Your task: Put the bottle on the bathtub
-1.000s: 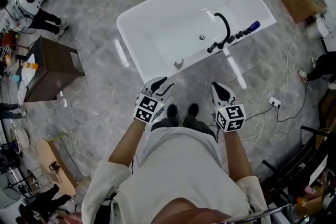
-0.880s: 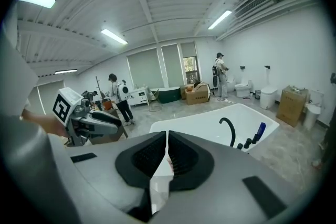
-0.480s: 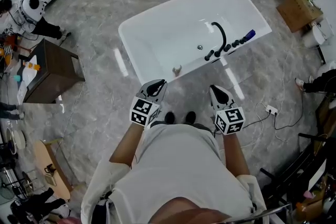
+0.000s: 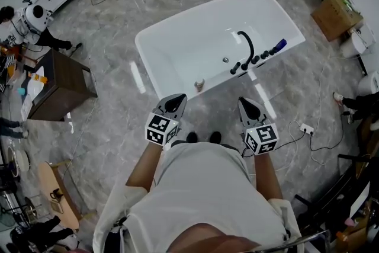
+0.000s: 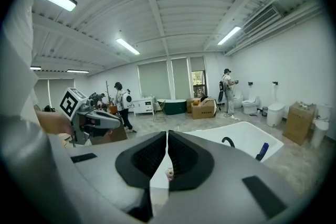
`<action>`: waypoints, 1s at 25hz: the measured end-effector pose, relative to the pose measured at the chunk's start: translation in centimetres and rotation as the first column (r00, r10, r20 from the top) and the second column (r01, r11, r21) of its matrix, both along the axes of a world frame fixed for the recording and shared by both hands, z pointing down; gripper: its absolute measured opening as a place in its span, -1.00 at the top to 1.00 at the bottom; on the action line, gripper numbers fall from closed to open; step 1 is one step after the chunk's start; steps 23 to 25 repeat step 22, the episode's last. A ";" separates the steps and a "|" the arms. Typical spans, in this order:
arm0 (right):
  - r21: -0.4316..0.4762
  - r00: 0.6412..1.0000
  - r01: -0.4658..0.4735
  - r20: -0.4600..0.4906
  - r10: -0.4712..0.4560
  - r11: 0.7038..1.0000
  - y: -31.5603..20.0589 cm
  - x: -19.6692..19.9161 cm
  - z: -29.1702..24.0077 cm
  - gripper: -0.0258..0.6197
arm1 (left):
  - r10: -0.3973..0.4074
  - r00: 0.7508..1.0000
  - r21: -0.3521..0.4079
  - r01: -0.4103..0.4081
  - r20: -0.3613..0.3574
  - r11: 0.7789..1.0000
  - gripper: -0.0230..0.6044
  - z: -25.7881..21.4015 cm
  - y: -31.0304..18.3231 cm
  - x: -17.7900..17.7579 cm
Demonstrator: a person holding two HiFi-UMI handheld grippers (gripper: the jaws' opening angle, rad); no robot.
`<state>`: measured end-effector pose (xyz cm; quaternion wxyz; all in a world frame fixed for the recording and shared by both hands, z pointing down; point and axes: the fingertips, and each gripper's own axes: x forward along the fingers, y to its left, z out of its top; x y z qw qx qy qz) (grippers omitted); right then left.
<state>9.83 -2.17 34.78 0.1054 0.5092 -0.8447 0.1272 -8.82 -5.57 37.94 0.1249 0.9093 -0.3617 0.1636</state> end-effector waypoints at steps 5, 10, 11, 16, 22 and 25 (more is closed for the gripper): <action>0.005 1.000 -0.007 0.004 0.007 1.000 0.0 0.5 -0.2 0.81 | -0.001 1.000 -0.002 0.001 0.001 1.000 0.91 0.0 0.1 0.7; 0.006 1.000 0.015 0.000 -0.015 1.000 0.2 0.1 0.1 0.81 | 0.016 1.000 -0.010 -0.015 0.016 1.000 0.90 0.3 0.4 1.1; 0.005 1.000 0.018 0.000 -0.018 1.000 0.3 0.0 0.2 0.81 | 0.017 1.000 -0.011 -0.016 0.015 1.000 0.90 0.4 0.5 1.2; 0.001 1.000 0.023 0.001 -0.023 1.000 0.6 -0.2 0.3 0.81 | 0.012 1.000 -0.025 -0.012 0.007 1.000 0.90 0.7 1.0 1.1; 0.015 0.999 0.033 -0.013 -0.033 0.999 -0.1 -0.6 -0.1 0.81 | 0.013 1.000 -0.033 -0.013 0.006 0.999 0.90 1.1 0.5 1.0; 0.015 0.999 0.033 -0.013 -0.033 0.999 -0.1 -0.6 -0.1 0.81 | 0.013 1.000 -0.033 -0.013 0.006 0.999 0.90 1.1 0.5 1.0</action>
